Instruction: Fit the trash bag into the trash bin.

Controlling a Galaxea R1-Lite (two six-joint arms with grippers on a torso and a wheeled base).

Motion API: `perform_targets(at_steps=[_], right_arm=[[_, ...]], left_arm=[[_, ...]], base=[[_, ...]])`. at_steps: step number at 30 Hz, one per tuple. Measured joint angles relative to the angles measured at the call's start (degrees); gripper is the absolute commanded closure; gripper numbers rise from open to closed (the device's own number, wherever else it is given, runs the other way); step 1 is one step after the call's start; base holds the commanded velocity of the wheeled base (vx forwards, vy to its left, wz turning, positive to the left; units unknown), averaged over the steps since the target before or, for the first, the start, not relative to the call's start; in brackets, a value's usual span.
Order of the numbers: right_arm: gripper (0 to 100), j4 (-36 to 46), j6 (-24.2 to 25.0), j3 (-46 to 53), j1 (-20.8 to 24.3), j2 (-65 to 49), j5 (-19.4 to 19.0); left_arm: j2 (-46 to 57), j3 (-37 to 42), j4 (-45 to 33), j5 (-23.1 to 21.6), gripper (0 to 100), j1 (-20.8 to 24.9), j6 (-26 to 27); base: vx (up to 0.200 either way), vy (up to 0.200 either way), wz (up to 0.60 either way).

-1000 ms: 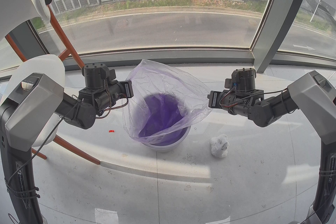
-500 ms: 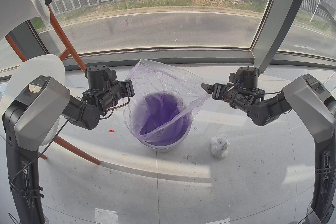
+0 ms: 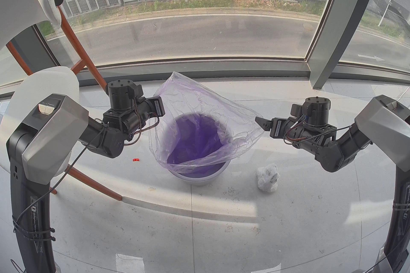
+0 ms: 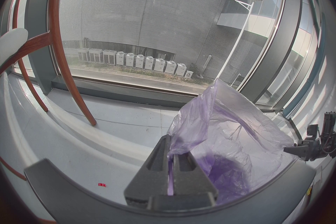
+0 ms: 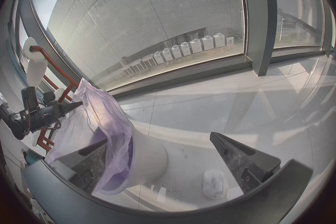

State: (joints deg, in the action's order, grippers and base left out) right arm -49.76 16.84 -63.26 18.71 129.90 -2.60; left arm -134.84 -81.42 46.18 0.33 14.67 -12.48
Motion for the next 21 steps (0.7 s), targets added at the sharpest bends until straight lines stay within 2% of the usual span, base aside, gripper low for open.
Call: perform_targets(at_steps=[12,15,19,21], right_arm=[[0,-1.3,0.6,-1.9,-0.9,-6.0,-0.6],[0,-1.4,2.9,-3.5,-1.1,-7.2,-0.8],[0,-0.2,8.3,-4.1,-1.0,-8.6,-0.8],[0,0.6,9.1,-3.6,-0.5,-9.2,-0.8]], left_arm=[[-0.5,-1.9,1.2,1.2,0,-0.2,-0.1],[-0.5,-1.6,1.2,1.3,0,-0.2,-0.2],[-0.4,-0.4,1.3,1.3,0,-0.1,-0.2],[-0.1,0.7,1.2,1.3,0,0.0,-0.1]], base=[[0.000,0.000,0.00],[0.000,0.000,0.00],[0.000,0.000,0.00],[0.000,0.000,0.00]])
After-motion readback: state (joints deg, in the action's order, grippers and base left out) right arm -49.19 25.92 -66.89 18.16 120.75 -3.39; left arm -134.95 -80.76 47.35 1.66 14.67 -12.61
